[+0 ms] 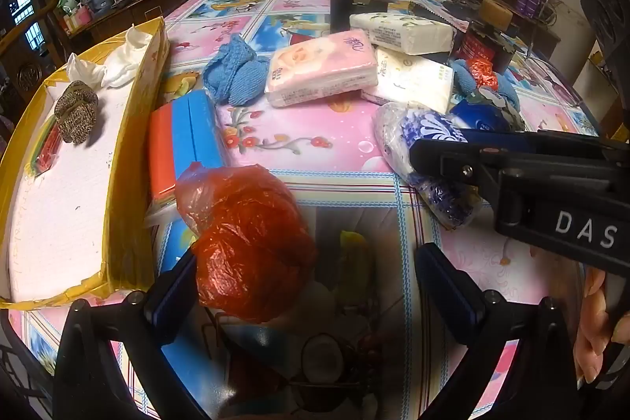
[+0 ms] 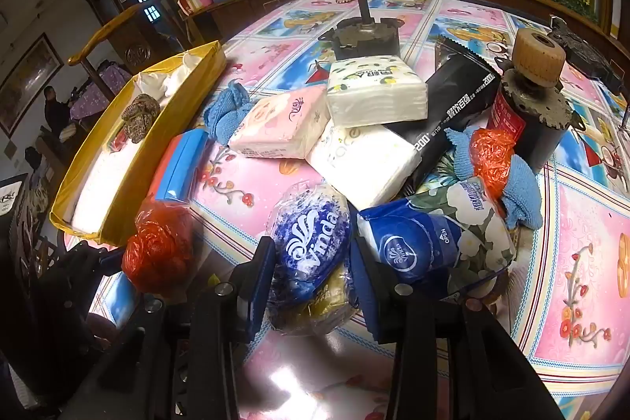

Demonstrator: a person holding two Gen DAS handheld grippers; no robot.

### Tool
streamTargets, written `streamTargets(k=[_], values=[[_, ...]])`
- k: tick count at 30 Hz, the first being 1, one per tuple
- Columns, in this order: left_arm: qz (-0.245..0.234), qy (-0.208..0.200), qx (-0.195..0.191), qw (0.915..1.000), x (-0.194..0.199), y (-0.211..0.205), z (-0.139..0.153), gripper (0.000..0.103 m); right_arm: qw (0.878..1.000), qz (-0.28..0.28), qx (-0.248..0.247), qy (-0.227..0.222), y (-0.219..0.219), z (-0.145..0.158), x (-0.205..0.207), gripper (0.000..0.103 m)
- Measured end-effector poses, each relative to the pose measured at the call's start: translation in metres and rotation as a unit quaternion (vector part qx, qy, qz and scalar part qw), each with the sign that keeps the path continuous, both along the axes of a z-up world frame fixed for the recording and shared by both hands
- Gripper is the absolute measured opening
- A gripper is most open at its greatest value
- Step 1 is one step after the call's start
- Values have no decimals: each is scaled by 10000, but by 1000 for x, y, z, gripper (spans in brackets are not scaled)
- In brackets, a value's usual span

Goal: Organize soft objects

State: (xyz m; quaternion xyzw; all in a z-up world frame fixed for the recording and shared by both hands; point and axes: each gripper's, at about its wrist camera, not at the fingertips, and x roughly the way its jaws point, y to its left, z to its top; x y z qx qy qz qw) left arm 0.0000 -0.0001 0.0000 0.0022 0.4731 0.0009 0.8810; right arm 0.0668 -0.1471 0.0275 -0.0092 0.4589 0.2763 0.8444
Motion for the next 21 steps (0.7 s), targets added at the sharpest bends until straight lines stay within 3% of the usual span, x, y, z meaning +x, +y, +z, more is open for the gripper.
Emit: streamTargets(k=[21], values=[[0,-3,-16,10000,0,0,0,103,9999,51,-144,-19,5,0,0,52]])
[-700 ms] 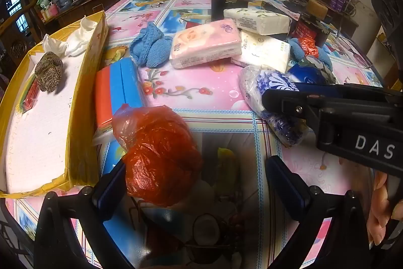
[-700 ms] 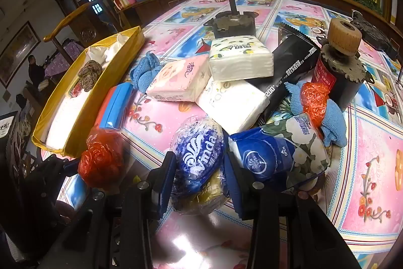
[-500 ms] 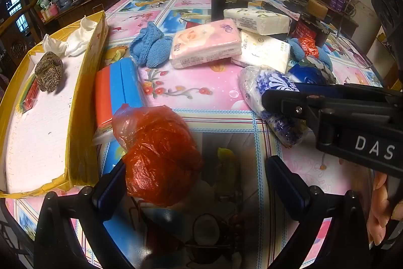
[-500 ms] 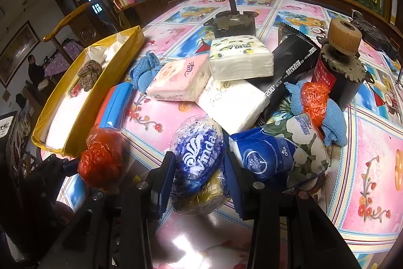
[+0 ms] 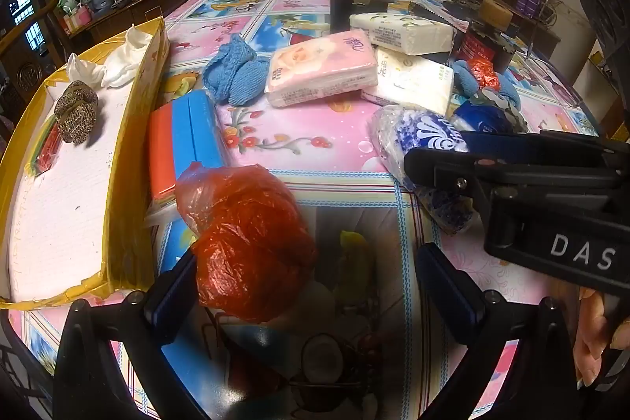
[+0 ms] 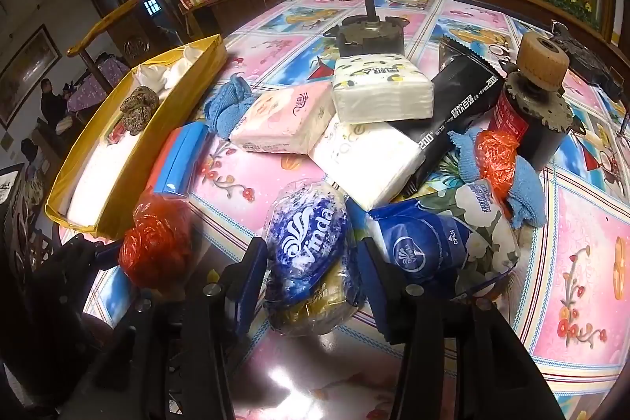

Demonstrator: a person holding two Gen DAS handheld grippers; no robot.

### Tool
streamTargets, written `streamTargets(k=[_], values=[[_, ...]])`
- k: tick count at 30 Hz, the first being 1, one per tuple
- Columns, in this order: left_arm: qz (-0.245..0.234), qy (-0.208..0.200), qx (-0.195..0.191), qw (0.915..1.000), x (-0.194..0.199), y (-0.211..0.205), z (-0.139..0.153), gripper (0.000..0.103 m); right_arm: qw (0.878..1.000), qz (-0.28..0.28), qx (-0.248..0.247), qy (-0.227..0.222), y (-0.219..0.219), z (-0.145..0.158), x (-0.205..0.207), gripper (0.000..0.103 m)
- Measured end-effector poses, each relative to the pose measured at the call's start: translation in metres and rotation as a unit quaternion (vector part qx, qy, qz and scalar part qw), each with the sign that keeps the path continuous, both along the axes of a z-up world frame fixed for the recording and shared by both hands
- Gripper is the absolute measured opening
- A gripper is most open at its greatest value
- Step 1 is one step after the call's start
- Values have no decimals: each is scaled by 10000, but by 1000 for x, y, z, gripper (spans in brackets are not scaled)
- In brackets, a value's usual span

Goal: Organize soft objects

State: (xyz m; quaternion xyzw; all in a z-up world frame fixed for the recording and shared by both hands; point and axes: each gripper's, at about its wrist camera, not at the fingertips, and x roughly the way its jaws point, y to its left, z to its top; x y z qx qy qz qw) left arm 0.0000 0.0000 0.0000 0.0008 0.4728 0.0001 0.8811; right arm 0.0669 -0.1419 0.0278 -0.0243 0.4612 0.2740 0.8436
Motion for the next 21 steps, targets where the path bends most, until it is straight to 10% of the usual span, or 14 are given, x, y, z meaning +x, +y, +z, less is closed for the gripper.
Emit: streamTargets(k=[21], values=[[0,-1,0,10000,0,0,0,103,9998,63,-181,-77,7,-2,-1,58]])
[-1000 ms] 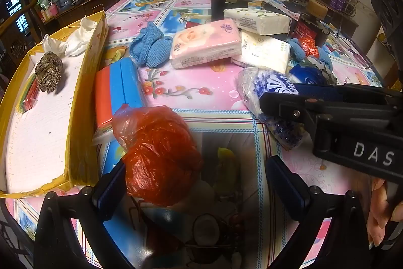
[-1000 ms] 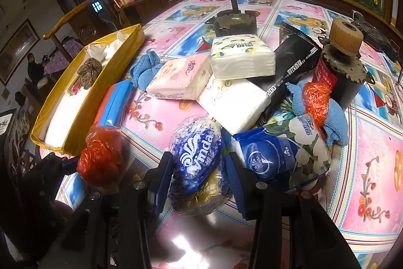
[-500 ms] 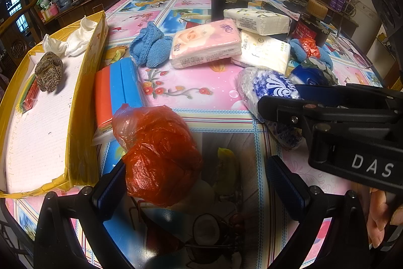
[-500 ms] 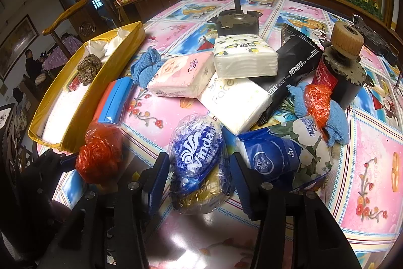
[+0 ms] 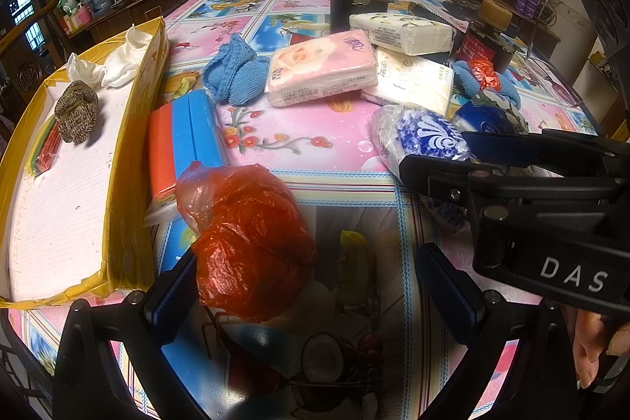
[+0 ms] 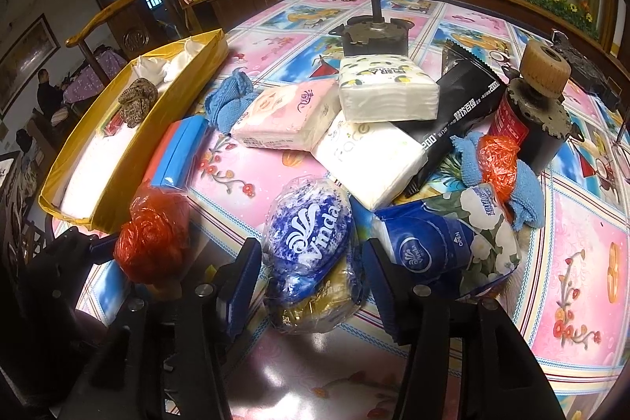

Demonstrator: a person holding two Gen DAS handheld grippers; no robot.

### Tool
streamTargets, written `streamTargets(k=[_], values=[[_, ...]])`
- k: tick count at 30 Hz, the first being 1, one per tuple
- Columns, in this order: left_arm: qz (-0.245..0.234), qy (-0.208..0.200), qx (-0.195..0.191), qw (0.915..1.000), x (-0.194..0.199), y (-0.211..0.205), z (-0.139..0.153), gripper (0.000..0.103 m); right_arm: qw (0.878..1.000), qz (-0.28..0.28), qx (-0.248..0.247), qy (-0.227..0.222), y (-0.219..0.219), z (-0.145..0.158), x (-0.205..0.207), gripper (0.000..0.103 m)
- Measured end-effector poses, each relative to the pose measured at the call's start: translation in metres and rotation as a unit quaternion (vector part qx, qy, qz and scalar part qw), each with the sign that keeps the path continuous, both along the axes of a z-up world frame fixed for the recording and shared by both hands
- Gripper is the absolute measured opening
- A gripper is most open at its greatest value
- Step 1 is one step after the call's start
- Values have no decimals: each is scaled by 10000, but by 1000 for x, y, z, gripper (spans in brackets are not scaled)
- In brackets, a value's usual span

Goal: Organize soft objects

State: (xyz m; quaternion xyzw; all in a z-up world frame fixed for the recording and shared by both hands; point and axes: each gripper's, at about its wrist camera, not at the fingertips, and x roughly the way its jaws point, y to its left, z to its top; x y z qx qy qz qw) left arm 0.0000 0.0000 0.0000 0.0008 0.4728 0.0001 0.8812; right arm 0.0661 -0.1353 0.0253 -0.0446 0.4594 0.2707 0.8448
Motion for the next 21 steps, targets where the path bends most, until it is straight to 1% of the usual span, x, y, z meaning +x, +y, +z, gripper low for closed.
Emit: streamTargets(k=[13,17,19,21], values=[[23,5,-7,10000,1,0,0,103,10000,-24,22,-2,-1,0,-1,58],[167,52,-11,9998,10,-7,2,103,9999,-110,28,34,-6,1,2,58],[107,106,-17,9999,22,-11,0,103,9997,-152,132,131,-11,2,5,58],[145,145,-14,9998,27,-17,1,103,9993,-187,251,181,-17,3,5,58]])
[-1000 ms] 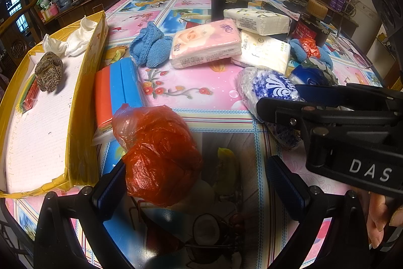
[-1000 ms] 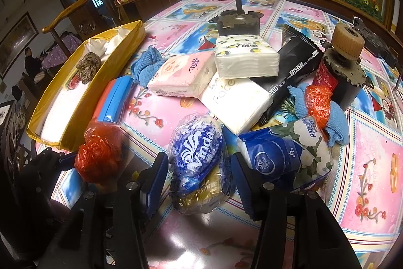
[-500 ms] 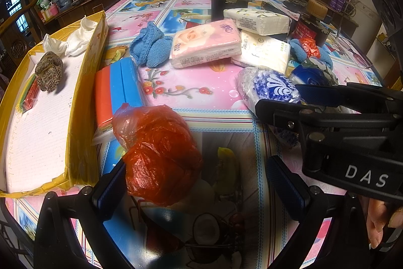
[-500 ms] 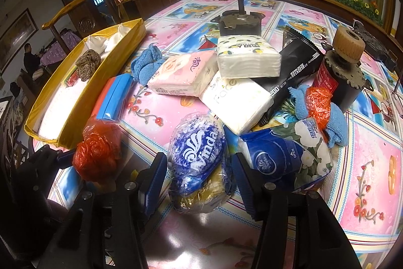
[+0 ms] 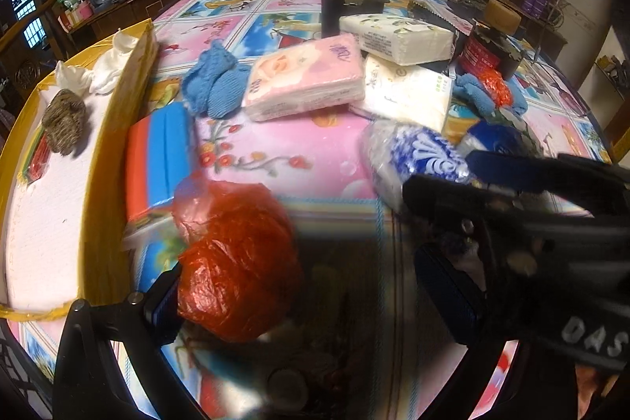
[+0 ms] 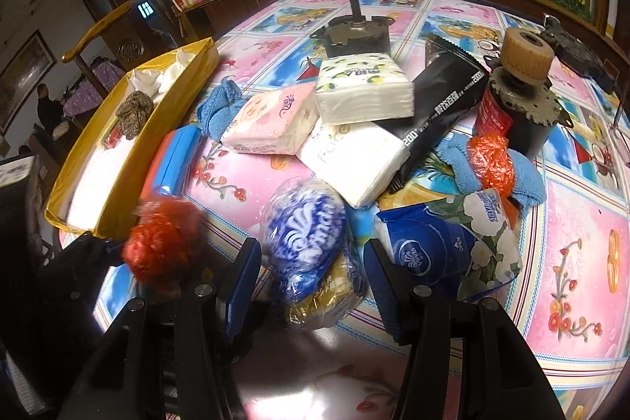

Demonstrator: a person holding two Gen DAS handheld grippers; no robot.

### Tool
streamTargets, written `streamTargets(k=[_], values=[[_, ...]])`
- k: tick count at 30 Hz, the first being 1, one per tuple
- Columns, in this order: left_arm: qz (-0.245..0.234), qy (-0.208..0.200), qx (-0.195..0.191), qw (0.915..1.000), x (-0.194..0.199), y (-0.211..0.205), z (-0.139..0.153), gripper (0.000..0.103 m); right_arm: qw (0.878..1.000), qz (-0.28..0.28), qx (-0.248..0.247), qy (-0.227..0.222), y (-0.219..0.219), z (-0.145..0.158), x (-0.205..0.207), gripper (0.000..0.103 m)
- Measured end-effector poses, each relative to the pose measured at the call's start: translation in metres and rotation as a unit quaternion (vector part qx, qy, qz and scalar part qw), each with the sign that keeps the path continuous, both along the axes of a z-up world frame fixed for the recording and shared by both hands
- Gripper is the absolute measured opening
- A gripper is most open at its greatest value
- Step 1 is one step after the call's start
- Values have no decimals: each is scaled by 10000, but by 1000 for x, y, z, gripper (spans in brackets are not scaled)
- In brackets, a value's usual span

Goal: Organize soft objects

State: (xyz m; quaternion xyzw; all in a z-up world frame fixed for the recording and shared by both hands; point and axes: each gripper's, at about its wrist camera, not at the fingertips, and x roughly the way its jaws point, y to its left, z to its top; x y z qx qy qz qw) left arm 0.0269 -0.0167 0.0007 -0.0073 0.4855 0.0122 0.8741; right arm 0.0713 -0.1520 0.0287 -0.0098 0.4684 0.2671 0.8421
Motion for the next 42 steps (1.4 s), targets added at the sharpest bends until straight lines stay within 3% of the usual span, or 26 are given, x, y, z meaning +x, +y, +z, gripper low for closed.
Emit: streamTargets(k=[11,15,21,42], values=[[-50,13,-8,10000,7,-4,0,103,9992,-184,359,69,-40,-1,-15,61],[-70,10,-2,10000,7,-5,0,103,9982,-235,558,53,-56,-1,-22,69],[-70,8,2,10000,6,-5,0,103,9982,-237,550,-5,-60,2,-24,69],[-70,8,1,10000,6,-5,0,103,9906,-551,1230,220,-83,6,-17,69]])
